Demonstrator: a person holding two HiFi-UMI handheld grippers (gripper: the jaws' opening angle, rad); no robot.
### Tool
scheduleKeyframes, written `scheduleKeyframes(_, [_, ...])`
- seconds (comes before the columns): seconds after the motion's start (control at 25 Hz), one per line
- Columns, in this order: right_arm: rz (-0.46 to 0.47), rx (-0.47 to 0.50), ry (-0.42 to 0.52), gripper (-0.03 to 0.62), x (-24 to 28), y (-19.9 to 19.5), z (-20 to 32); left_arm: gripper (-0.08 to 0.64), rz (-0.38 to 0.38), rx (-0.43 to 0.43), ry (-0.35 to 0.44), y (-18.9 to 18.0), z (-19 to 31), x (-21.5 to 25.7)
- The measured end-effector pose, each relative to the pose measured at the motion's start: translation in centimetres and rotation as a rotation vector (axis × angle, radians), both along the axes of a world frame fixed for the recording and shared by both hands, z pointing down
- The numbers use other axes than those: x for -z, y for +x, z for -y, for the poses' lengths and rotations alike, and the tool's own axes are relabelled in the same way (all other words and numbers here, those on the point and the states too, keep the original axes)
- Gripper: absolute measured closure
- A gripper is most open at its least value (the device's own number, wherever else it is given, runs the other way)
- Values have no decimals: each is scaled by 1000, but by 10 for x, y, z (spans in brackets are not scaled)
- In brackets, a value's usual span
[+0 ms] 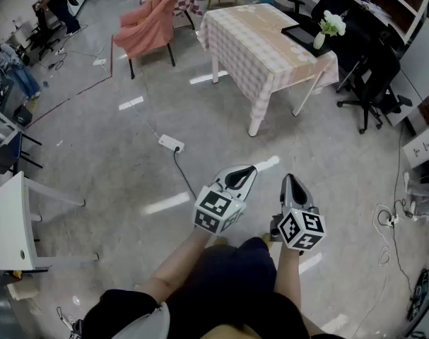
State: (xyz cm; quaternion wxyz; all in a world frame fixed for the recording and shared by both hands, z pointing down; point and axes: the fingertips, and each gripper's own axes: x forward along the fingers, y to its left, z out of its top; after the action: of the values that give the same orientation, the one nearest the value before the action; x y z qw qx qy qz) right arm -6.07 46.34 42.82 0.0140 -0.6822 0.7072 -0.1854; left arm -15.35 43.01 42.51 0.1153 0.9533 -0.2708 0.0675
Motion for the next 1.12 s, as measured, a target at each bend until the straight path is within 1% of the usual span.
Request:
scheduleKeyframes(0.12, [10, 10, -8, 589, -1, -9, -4, 549, 15, 3, 18, -7, -4, -1])
scheduleKeyframes(0.36, [26, -8, 4, 589, -2, -16, -7, 549, 45, 8, 13, -21, -8, -13])
scheduleKeyframes(0.48, [11, -24, 1, 589, -5, -11, -4, 549, 63, 8, 28, -19, -5, -14])
scheduleKeyframes(0.56, [7, -25, 2, 589, -5, -7, 2, 549, 70, 0, 12, -14, -1, -19])
scheduleKeyframes(0.68, [10, -17, 17, 588, -2, 2, 19, 549, 81, -3, -7, -6, 12, -26])
scheduleKeyframes(0.84, [23, -1, 35, 589, 4, 17, 54, 549, 111, 23, -13, 5, 42, -29])
scheduleKeyframes(1.12, [29, 23, 48, 589, 11, 45, 122, 549, 108, 61, 13, 33, 106, -13])
